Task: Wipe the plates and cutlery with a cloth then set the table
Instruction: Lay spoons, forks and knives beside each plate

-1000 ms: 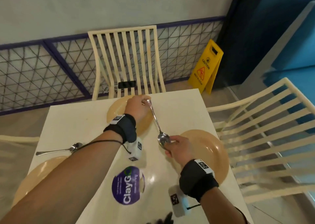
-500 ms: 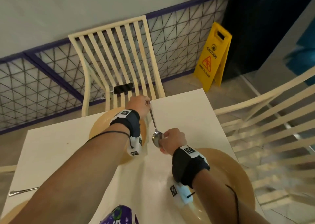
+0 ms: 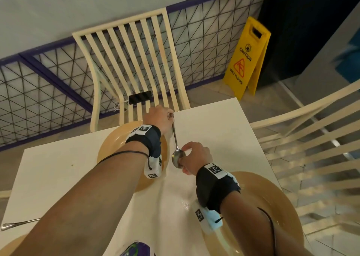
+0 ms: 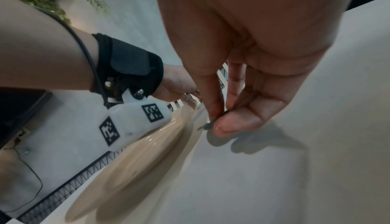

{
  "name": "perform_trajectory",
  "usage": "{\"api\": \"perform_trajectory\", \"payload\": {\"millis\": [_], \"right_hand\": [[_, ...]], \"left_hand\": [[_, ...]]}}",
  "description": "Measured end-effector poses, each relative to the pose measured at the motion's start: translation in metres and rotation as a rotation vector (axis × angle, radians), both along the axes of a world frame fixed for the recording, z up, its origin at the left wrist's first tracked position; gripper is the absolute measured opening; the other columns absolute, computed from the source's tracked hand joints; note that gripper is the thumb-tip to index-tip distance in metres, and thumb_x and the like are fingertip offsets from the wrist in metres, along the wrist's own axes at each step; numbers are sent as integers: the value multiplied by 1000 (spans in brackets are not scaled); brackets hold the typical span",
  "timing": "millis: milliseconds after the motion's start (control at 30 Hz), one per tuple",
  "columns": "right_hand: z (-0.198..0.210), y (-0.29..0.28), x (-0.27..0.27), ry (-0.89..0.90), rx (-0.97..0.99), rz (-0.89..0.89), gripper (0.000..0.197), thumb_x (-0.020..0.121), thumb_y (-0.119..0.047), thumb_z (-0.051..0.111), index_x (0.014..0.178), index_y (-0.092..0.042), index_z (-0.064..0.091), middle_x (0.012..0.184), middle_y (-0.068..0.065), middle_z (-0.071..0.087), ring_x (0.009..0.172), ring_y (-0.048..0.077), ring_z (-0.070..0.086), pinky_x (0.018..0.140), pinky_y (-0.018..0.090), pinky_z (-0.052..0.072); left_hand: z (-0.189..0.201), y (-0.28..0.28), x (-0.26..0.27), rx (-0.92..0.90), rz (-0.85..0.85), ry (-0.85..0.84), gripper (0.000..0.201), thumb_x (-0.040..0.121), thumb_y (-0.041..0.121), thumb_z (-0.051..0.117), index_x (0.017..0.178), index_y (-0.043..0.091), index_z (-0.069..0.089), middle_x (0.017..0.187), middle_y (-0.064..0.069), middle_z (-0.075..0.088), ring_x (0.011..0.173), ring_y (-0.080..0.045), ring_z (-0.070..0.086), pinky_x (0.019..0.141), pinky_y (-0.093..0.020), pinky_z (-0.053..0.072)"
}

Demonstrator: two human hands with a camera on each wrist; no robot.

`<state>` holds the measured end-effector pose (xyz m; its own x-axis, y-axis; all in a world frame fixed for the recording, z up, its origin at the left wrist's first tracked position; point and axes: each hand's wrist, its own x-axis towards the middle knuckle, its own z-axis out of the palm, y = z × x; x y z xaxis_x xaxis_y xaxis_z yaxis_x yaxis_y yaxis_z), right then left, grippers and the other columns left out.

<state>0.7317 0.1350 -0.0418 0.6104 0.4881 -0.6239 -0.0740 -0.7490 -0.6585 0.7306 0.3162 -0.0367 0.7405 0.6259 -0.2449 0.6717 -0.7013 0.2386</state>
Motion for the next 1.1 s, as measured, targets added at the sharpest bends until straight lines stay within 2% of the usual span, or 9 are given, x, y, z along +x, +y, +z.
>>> {"api": "perform_trajectory", "payload": {"millis": [167,300,467,600,733,800,900,1000,1100], "right_hand": [[8,-8,3,-83,-55,79,33,88,-28,64,121,-27,62,108,6,54,101,33,68,91,41,56],[35,-31,3,-203,-30,133,35,93,-38,60,127,-27,60,130,5,58,114,28,59,98,33,45],[80,-82,-25,-166,107,33,21,90,-41,61,109,-35,66,87,-5,72,89,21,69,90,39,55],[107,-144,-68,-169,116,107,22,94,-43,60,114,-35,67,90,-9,71,84,14,70,85,40,56],[98,-202,-127,-103,60,178,21,95,-39,61,114,-32,68,92,-9,70,89,13,67,88,38,55],[92,-222,-162,-119,34,226,22,95,-34,63,114,-25,70,92,-10,70,85,8,66,85,31,56],[79,-241,-213,-154,10,321,19,92,-31,64,110,-27,71,91,-9,71,81,8,66,84,33,56],[65,-240,-247,-174,-67,439,22,92,-31,62,113,-27,69,101,-5,68,92,15,65,89,34,53],[61,-233,-270,-227,-133,529,27,94,-29,56,117,-24,68,112,-1,64,105,21,62,90,33,50]], "left_hand": [[2,1,-4,-22,-1,-39,33,98,33,55,129,29,65,125,-3,61,123,-28,52,104,-49,46],[26,-7,-22,-48,-2,-177,30,98,34,54,125,29,66,123,0,62,116,-23,56,102,-41,47],[71,-56,-77,-116,8,-406,26,98,34,55,120,29,69,121,5,66,122,-21,54,106,-36,40],[98,-121,-150,-216,-39,-457,25,98,35,58,118,28,71,111,11,69,112,-15,57,97,-33,42],[92,-189,-235,-391,-17,-376,23,99,32,59,119,29,70,103,12,65,98,-11,59,84,-29,45],[82,-220,-277,-444,12,-307,24,100,34,57,120,30,69,104,11,63,94,-9,60,84,-30,49],[62,-262,-337,-490,96,-201,26,99,32,58,123,29,67,110,8,62,90,-8,59,88,-32,52],[45,-296,-379,-482,97,-43,34,101,33,54,134,30,58,128,6,56,100,-13,60,91,-33,50],[31,-316,-401,-463,110,21,34,102,33,49,135,29,56,131,4,52,111,-18,61,95,-34,49]]}}
